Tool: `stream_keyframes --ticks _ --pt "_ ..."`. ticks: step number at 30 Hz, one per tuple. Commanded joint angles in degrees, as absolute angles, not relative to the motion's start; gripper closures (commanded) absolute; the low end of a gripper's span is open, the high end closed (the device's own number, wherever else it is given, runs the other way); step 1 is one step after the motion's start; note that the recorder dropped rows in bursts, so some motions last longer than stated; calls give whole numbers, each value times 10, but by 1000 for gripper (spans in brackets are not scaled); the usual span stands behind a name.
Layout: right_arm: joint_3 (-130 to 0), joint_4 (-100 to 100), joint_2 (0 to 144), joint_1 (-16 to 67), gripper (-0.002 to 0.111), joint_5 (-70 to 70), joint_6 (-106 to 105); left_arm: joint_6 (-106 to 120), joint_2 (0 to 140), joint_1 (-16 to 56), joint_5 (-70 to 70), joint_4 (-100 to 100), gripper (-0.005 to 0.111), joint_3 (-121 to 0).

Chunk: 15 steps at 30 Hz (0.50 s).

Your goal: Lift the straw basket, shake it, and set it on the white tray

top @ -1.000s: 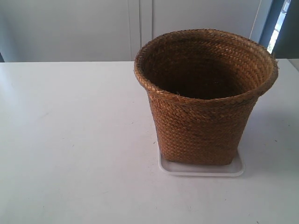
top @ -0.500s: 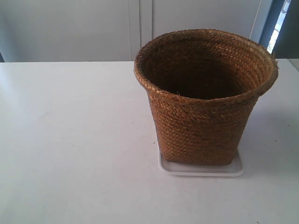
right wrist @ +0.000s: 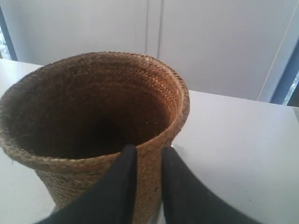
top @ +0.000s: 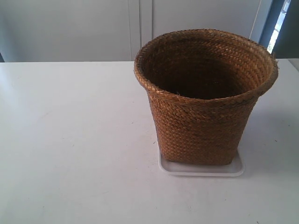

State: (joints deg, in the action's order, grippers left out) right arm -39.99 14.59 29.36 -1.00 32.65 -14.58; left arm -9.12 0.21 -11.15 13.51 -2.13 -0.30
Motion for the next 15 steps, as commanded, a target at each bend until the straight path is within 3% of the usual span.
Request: stream_keyframes --ticks 1,7,15 --pt "-281 138 242 -11 89 204 -147 -90 0 -113 133 -28 107 0" --pt "-113 138 180 -11 89 34 -148 -90 0 -113 133 -28 107 0" --pt "-12 138 30 -11 89 63 -152 -90 0 -113 133 -28 107 0"
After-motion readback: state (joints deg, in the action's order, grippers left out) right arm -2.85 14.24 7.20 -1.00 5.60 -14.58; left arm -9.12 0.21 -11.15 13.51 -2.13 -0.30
